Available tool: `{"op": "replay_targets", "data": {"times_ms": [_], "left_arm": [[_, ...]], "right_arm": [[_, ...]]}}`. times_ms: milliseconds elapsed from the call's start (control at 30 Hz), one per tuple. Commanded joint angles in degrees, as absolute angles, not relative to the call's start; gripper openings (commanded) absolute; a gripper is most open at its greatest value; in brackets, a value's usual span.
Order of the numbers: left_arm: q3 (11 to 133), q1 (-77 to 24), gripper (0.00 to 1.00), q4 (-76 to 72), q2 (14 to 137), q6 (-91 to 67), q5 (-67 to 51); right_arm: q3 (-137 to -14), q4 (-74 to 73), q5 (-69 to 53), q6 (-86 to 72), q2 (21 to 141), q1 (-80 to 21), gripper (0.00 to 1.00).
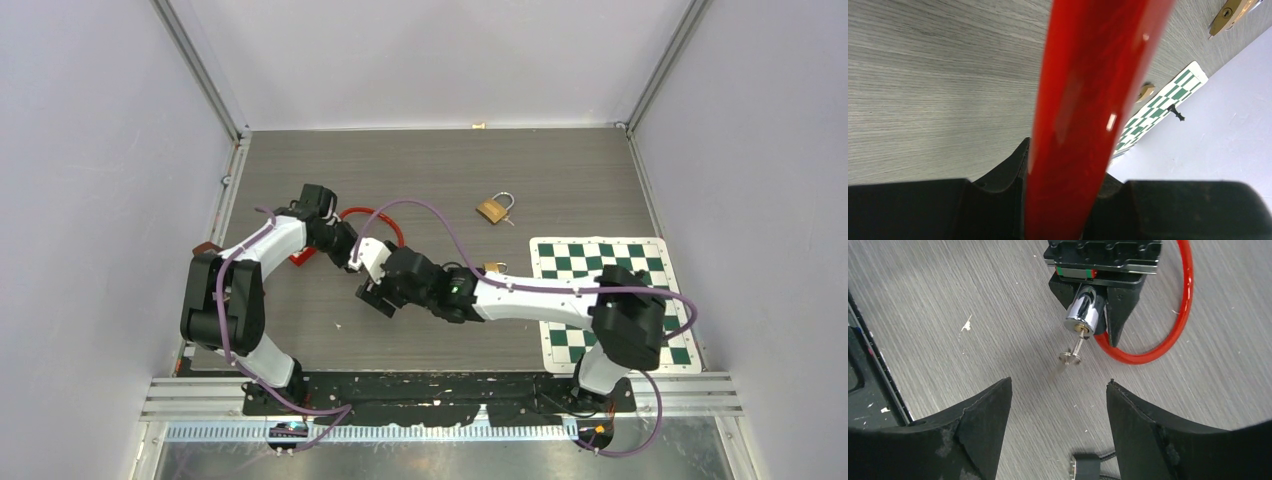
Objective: Lock with the key
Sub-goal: Lock the lock.
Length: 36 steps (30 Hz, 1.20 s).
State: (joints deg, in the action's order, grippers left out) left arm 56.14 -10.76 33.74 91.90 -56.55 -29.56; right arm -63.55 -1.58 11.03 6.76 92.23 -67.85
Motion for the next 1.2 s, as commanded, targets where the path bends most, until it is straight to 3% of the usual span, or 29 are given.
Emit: {"op": "replay_targets", "data": {"times_ms": [0,200,367,433,667,733,800,833,967,1167], "left_arm": [[57.6,-10.8,0.00,34.3,91.3,-56.0,-29.8],[57.8,-10.8,0.00,34.1,91.6,-55.9,-30.2],[58.1,-10.8,0.00,34.3,92.0,-56.1,-30.6],[58.3,-10.8,0.00,34.3,92.1,-56.1,-30.7],[59.9,-10.8,0.00,34.9,92.8,-56.2,-30.8],[60.1,-10.8,0.00,35.0,92.9,-56.1,-30.8],[60.0,-10.8,0.00,35.2,92.9,-56.1,-30.8],[59.9,-10.8,0.00,35.1,93.0,-56.0,-30.8],[59.9,-10.8,0.00,35.2,93.4,-56.2,-30.9],[60.2,-10.8,0.00,35.2,94.1,-56.3,-30.9]], "right_arm": [[-69.0,1.8,11.7,4.5,95.4,-67.3,0.77],[-71.1,1.9,13.5,4.0,98.2,-66.5,0.75],[-72.5,1.6,12.2,5.4,100.1,-66.3,0.51],[-72.5,1.4,11.2,5.9,100.6,-66.3,0.46],[-72.9,1.1,9.9,7.0,102.1,-66.3,0.44],[-72.8,1.2,9.6,7.8,102.4,-66.2,0.39],[-72.8,1.5,10.2,8.7,102.6,-66.3,0.27],[-72.8,1.6,11.2,8.9,102.4,-66.3,0.20],[-71.5,3.8,18.4,14.0,100.9,-67.0,0.08],[-69.1,8.7,28.8,26.8,100.4,-68.9,0.06]]}}
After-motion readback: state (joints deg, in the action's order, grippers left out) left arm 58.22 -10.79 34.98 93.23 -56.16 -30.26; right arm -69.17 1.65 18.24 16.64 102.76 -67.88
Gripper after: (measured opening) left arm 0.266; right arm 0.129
